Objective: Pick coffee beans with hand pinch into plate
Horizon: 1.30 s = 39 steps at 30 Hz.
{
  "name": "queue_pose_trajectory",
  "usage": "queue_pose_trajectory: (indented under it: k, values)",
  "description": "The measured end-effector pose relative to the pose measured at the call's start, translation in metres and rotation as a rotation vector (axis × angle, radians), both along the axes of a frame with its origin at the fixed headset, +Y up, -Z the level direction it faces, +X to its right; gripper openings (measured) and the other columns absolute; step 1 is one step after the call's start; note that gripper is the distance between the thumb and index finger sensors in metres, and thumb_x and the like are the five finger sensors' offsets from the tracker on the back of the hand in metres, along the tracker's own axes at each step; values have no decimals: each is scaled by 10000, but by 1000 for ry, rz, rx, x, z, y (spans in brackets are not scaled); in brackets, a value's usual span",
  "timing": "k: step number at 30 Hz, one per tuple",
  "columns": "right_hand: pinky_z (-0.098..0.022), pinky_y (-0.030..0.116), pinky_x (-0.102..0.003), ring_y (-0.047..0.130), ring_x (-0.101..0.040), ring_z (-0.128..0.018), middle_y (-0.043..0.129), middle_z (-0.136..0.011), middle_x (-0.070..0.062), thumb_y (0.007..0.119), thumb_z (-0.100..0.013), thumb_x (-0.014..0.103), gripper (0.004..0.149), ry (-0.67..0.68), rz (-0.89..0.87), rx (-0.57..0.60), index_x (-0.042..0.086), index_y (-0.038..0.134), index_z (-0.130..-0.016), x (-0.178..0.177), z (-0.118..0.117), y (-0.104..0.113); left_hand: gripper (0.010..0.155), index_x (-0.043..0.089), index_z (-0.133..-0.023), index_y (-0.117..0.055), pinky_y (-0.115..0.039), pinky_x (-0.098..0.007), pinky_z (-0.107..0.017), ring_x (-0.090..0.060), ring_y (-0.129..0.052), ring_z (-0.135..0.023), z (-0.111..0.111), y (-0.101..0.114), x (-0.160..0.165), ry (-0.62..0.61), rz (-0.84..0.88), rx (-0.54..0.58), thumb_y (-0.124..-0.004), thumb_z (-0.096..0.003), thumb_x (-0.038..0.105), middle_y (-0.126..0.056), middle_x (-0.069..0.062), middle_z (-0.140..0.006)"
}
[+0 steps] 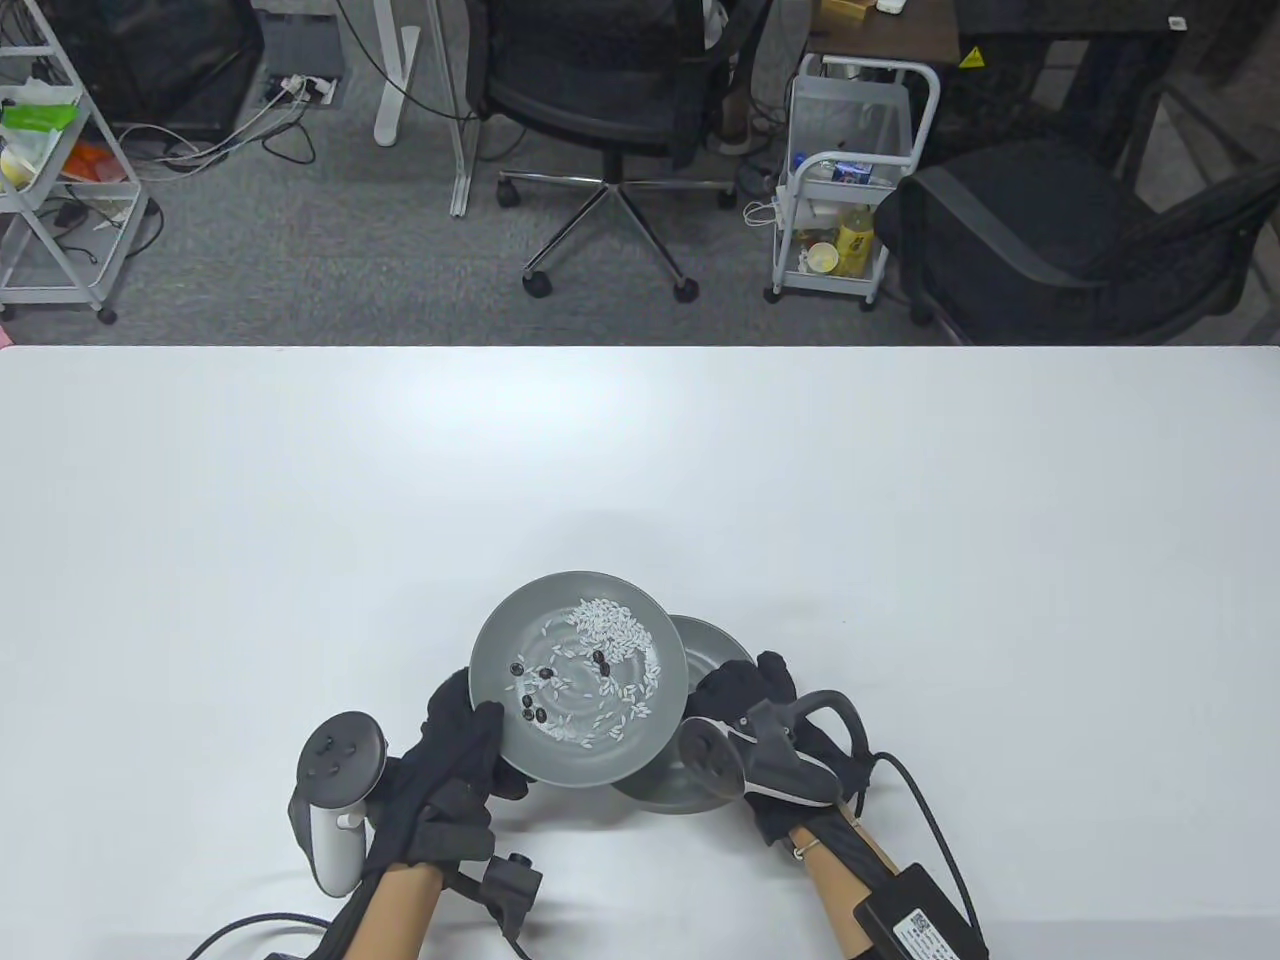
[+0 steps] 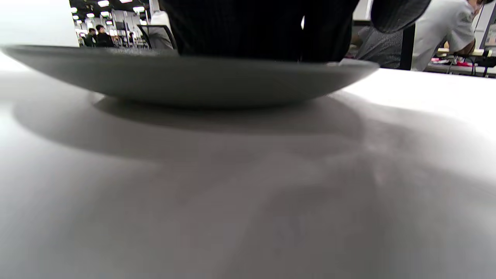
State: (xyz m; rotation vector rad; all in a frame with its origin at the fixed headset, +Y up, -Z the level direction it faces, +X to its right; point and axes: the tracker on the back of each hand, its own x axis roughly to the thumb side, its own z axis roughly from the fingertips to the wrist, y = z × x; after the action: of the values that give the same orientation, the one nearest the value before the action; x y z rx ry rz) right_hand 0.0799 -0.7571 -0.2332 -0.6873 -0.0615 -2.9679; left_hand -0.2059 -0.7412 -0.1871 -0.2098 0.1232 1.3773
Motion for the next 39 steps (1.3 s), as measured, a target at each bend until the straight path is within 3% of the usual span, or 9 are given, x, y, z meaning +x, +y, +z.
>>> queue_pose_trajectory:
  k: [6, 13, 17, 25, 39]
  values:
    - [-763, 521, -614, 715, -334, -1022, 745, -1044, -19, 679, -658, 434, 361, -59, -90, -47, 280, 746, -978, 10, -5, 11, 568, 8, -1103, -315, -857, -373, -399, -276, -940, -585, 0, 0, 1, -3, -3, -4, -589, -656, 227, -705, -228, -962]
    - [-750, 511, -627, 686, -388, -1015, 706, -1076, -77, 637, -688, 408, 383, -176, -286, 187, 255, 693, -1034, 37, -2, 50, 568, 7, -1103, -317, -857, -373, -397, -276, -941, -583, 0, -2, 3, -18, -17, -4, -590, -656, 226, -707, -231, -960]
    - [-759, 487, -626, 660, -380, -1028, 681, -1088, -70, 623, -694, 403, 382, -107, -466, 237, 281, 659, -1054, 35, 5, 62, 567, 6, -1103, -321, -859, -370, -394, -274, -943, -579, -1, -3, 6, -46, -21, 2, -591, -655, 228, -711, -229, -958]
    - [-785, 428, -636, 590, -357, -1090, 633, -1140, -45, 628, -683, 419, 371, 101, -294, 216, 404, 630, -1054, -6, 26, 61, 567, 3, -1102, -330, -862, -367, -388, -271, -948, -571, 0, -2, 12, -100, -42, 20, -595, -654, 229, -720, -231, -951]
    - [-781, 453, -634, 629, -328, -1072, 687, -1083, -5, 691, -656, 415, 335, 113, -224, 234, 387, 700, -990, -13, 28, 57, 567, -8, -1100, -333, -865, -361, -379, -269, -950, -562, -1, -3, 16, -149, -37, 26, -594, -655, 229, -722, -235, -945]
